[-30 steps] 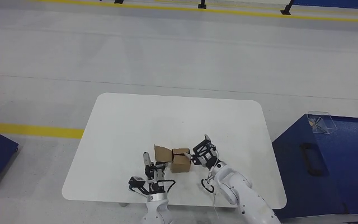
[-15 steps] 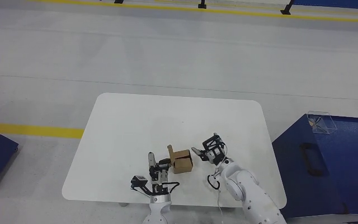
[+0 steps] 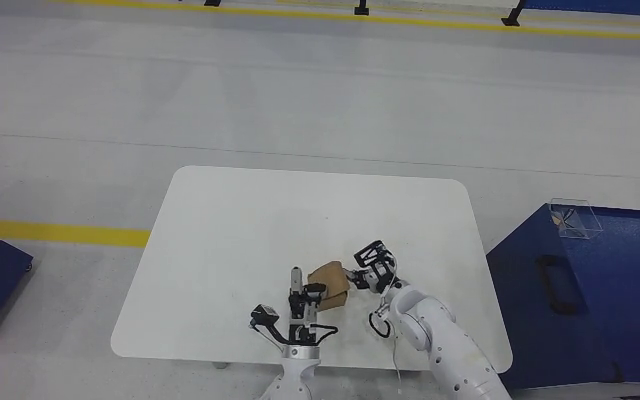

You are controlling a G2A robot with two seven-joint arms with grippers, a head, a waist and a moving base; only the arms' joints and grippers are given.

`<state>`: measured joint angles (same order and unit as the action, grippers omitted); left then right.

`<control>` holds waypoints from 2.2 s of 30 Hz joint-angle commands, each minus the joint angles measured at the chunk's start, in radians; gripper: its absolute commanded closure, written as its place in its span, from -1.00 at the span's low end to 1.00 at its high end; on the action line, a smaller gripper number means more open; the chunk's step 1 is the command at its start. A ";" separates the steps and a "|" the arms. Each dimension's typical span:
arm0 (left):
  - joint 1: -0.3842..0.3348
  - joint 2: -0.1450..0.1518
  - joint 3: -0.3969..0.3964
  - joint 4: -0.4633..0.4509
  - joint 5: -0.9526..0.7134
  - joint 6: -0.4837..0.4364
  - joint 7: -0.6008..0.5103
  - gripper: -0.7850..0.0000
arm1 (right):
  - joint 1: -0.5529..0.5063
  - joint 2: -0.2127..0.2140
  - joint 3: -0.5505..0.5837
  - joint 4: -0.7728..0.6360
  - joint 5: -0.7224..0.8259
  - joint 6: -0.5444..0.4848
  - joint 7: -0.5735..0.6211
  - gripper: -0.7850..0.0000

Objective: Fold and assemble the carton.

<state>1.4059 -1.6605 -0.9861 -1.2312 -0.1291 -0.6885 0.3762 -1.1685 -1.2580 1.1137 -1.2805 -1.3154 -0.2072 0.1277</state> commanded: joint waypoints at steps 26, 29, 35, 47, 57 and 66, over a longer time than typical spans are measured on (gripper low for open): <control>0.084 0.037 -0.118 -0.250 -0.093 0.229 -0.205 -1.00 | 0.004 -0.005 0.078 -0.017 0.140 0.063 -0.032 -1.00; 0.081 0.058 -0.175 -0.362 0.022 0.497 -0.262 -1.00 | -0.011 -0.005 0.111 -0.049 0.201 0.089 -0.013 -1.00; 0.096 0.098 -0.232 -0.519 0.289 0.837 -0.491 -1.00 | -0.032 0.001 0.154 -0.100 0.286 0.029 0.029 -1.00; 0.093 0.103 -0.246 -0.548 0.273 0.918 -0.555 -1.00 | -0.033 0.001 0.155 -0.101 0.289 0.026 0.029 -1.00; 0.090 0.109 -0.241 -0.558 0.301 0.930 -0.606 -1.00 | -0.037 0.002 0.153 -0.110 0.288 0.008 0.063 -1.00; -0.097 0.174 -0.255 -0.567 0.609 1.347 -1.249 -1.00 | -0.035 0.011 0.157 -0.164 0.253 -0.013 0.216 -1.00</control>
<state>1.3370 -1.4928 -1.2441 -1.8154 0.4399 0.6272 -0.7863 -1.2090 -1.2469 1.2765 -1.4441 -1.0549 -0.2140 0.3222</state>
